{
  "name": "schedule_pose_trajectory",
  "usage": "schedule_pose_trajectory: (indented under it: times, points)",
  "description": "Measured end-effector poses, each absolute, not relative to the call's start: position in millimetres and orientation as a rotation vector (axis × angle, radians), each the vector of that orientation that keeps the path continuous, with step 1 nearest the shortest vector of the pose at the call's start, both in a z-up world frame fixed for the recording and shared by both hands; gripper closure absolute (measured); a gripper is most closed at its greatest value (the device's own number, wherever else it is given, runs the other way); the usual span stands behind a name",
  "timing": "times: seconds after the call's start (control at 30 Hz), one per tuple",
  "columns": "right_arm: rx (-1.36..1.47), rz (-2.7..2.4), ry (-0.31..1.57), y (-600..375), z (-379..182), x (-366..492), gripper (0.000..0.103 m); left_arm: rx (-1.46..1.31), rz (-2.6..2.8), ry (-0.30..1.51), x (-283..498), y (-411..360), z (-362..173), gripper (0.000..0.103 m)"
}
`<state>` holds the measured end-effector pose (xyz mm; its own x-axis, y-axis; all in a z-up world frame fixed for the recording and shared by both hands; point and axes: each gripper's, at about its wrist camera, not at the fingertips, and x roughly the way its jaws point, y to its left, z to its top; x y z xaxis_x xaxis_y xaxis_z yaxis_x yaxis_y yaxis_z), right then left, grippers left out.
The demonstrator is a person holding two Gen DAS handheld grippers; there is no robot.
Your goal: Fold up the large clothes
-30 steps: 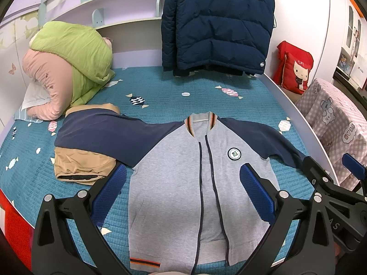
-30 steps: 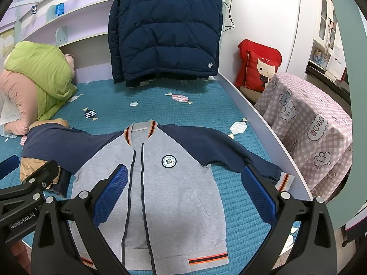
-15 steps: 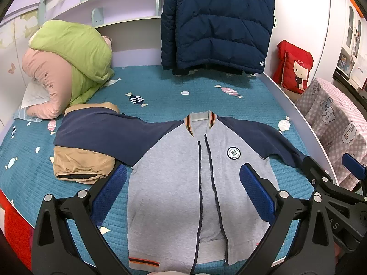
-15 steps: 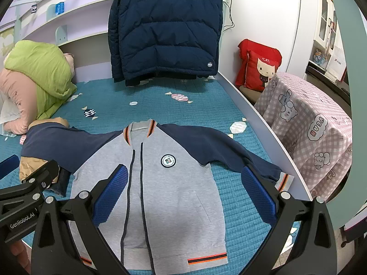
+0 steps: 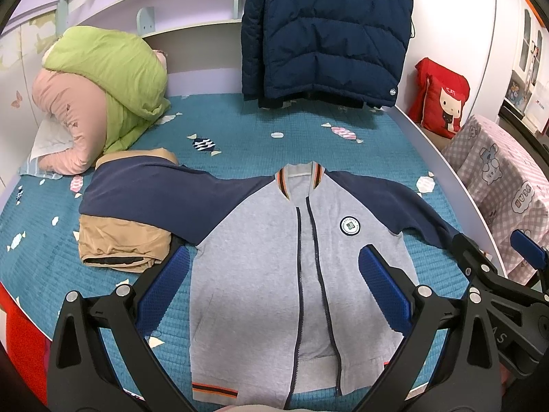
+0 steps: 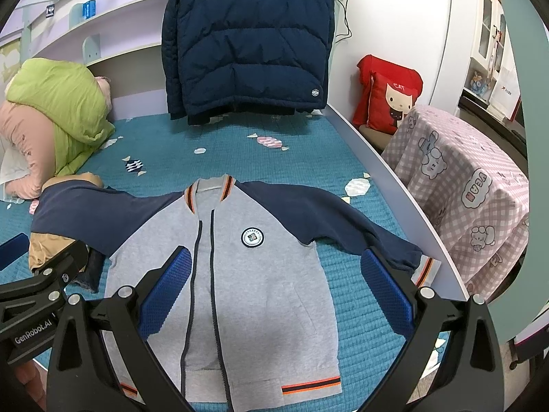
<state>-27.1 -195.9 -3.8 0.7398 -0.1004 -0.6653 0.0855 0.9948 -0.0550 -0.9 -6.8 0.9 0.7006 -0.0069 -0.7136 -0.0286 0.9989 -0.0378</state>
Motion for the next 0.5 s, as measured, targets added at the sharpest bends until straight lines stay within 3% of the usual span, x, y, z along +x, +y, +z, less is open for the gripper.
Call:
schedule_pose_trajectory:
  times: [0.5]
  points:
    - [-0.012,-0.093,0.76,-194.0,-8.0,-15.6,0.007,-0.066,0.008,0.812,6.1,-3.4,-6.0,0.005]
